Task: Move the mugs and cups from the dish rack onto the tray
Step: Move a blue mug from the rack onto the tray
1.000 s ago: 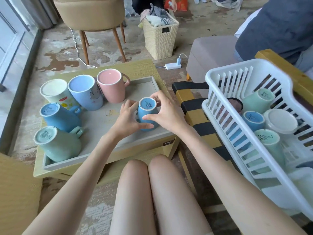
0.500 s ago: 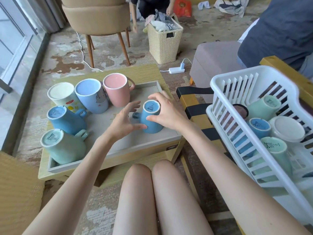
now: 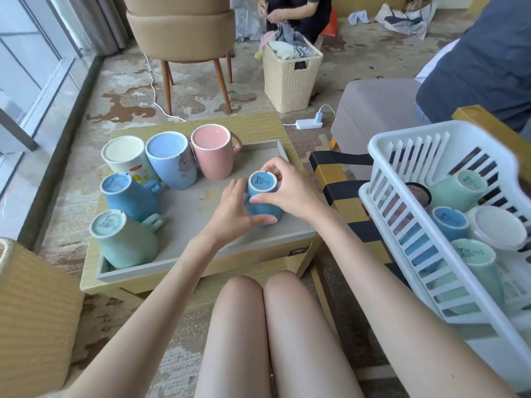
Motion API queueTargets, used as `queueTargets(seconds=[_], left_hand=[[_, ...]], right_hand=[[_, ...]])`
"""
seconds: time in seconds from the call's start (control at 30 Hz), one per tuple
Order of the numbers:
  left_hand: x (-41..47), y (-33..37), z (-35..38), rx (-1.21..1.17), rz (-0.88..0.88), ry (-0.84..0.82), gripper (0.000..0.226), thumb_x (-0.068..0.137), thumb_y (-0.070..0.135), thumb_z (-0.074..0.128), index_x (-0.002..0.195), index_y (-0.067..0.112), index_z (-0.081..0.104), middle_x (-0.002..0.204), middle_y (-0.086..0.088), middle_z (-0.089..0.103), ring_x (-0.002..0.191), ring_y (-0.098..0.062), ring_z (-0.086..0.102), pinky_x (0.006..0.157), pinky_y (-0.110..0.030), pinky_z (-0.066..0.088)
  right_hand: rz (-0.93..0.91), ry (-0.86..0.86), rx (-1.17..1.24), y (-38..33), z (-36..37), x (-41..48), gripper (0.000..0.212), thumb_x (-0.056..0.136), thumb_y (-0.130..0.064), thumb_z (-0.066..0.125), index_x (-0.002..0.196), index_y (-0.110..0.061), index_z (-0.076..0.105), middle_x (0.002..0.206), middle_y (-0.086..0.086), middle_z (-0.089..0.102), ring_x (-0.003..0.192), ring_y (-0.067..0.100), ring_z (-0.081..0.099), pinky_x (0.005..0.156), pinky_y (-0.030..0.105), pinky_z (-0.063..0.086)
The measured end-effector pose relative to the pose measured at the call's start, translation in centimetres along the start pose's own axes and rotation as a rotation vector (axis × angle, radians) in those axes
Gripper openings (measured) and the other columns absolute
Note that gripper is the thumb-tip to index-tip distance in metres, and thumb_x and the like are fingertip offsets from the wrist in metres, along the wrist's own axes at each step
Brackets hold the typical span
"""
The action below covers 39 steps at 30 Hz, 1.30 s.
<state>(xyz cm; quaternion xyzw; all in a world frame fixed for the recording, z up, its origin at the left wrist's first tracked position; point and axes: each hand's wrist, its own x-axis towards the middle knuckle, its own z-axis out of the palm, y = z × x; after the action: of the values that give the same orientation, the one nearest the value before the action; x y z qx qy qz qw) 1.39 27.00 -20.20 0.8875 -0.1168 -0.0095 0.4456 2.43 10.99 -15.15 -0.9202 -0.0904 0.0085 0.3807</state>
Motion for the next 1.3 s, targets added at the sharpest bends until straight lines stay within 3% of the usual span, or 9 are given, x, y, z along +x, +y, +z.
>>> queueTargets(seconds=[0.1, 0.23, 0.37, 0.47, 0.6, 0.73, 0.93, 1.1, 1.3], left_hand=[[-0.2, 0.4, -0.4, 0.04, 0.003, 0.005, 0.066, 0.069, 0.027, 0.088, 0.121, 0.007, 0.054, 0.116, -0.008, 0.058, 0.11, -0.023, 0.053, 0.094, -0.036, 0.043], [-1.1, 0.5, -3.8, 0.239, -0.007, -0.015, 0.06, 0.077, 0.023, 0.081, 0.131, 0.017, 0.054, 0.127, 0.0, 0.058, 0.118, -0.018, 0.055, 0.096, -0.039, 0.047], [-2.7, 1.3, -8.3, 0.443, 0.021, 0.183, 0.028, 0.089, 0.018, 0.067, 0.116, 0.025, 0.064, 0.117, 0.007, 0.066, 0.105, -0.014, 0.065, 0.081, -0.036, 0.051], [-3.7, 1.7, -11.1, 0.48, 0.016, 0.31, 0.021, 0.09, 0.017, 0.063, 0.109, 0.023, 0.068, 0.11, 0.001, 0.068, 0.101, -0.025, 0.065, 0.076, -0.038, 0.051], [-4.6, 0.7, -14.9, 0.609, -0.023, 0.417, 0.026, 0.091, 0.017, 0.06, 0.116, 0.016, 0.066, 0.119, -0.007, 0.064, 0.109, -0.035, 0.059, 0.09, -0.045, 0.048], [-5.5, -1.6, -16.8, 0.686, -0.164, 0.361, 0.036, 0.094, 0.023, 0.059, 0.129, 0.014, 0.06, 0.137, -0.005, 0.057, 0.125, -0.033, 0.051, 0.103, -0.044, 0.039], [-6.6, -4.2, -16.5, 0.66, -0.216, 0.276, 0.042, 0.095, 0.029, 0.057, 0.135, 0.016, 0.055, 0.142, 0.002, 0.053, 0.13, -0.026, 0.047, 0.102, -0.044, 0.038], [-7.0, -5.2, -15.8, 0.587, -0.177, 0.337, 0.041, 0.094, 0.023, 0.056, 0.135, 0.016, 0.054, 0.142, 0.002, 0.052, 0.129, -0.026, 0.044, 0.103, -0.045, 0.04], [-7.3, -5.7, -15.2, 0.564, -0.169, 0.377, 0.044, 0.093, 0.019, 0.054, 0.137, 0.017, 0.052, 0.144, 0.004, 0.05, 0.129, -0.027, 0.042, 0.104, -0.044, 0.039]], right_hand=[[-0.012, 0.053, -0.083, -0.3, 1.1, -0.5, 0.063, 0.067, -0.055, 0.079, 0.11, -0.024, 0.046, 0.113, -0.007, 0.058, 0.101, 0.014, 0.056, 0.079, 0.036, 0.047], [-0.001, -0.066, 0.023, -0.1, 1.1, -0.4, 0.059, 0.074, -0.038, 0.08, 0.122, -0.025, 0.048, 0.123, -0.006, 0.059, 0.113, 0.017, 0.055, 0.094, 0.042, 0.048], [-0.003, 0.02, -0.031, -0.7, 2.2, -0.4, 0.052, 0.072, -0.043, 0.08, 0.114, -0.027, 0.054, 0.114, -0.009, 0.065, 0.104, 0.017, 0.06, 0.084, 0.038, 0.051], [-0.018, 0.073, -0.028, -2.2, 3.7, -0.1, 0.051, 0.07, -0.048, 0.08, 0.111, -0.028, 0.056, 0.11, -0.01, 0.068, 0.101, 0.017, 0.062, 0.078, 0.034, 0.049], [-0.063, 0.097, -0.06, -5.0, 6.1, 0.9, 0.057, 0.065, -0.055, 0.08, 0.11, -0.028, 0.058, 0.107, -0.009, 0.071, 0.098, 0.019, 0.063, 0.071, 0.03, 0.044], [-0.09, 0.124, -0.078, -7.7, 8.6, 2.1, 0.061, 0.063, -0.059, 0.08, 0.109, -0.025, 0.06, 0.106, -0.005, 0.072, 0.099, 0.023, 0.065, 0.07, 0.031, 0.043], [-0.089, 0.074, -0.068, -9.2, 11.7, 2.8, 0.062, 0.066, -0.055, 0.081, 0.112, -0.023, 0.054, 0.111, -0.004, 0.069, 0.103, 0.026, 0.064, 0.075, 0.035, 0.047], [-0.162, -0.043, -0.062, -8.1, 12.3, 3.1, 0.073, 0.07, -0.026, 0.081, 0.131, -0.022, 0.042, 0.135, -0.003, 0.056, 0.121, 0.026, 0.054, 0.079, 0.031, 0.039], [-0.139, 0.05, -0.015, -8.5, 13.7, 3.9, 0.071, 0.068, -0.027, 0.085, 0.127, -0.02, 0.045, 0.125, 0.003, 0.062, 0.114, 0.028, 0.057, 0.081, 0.035, 0.045]])
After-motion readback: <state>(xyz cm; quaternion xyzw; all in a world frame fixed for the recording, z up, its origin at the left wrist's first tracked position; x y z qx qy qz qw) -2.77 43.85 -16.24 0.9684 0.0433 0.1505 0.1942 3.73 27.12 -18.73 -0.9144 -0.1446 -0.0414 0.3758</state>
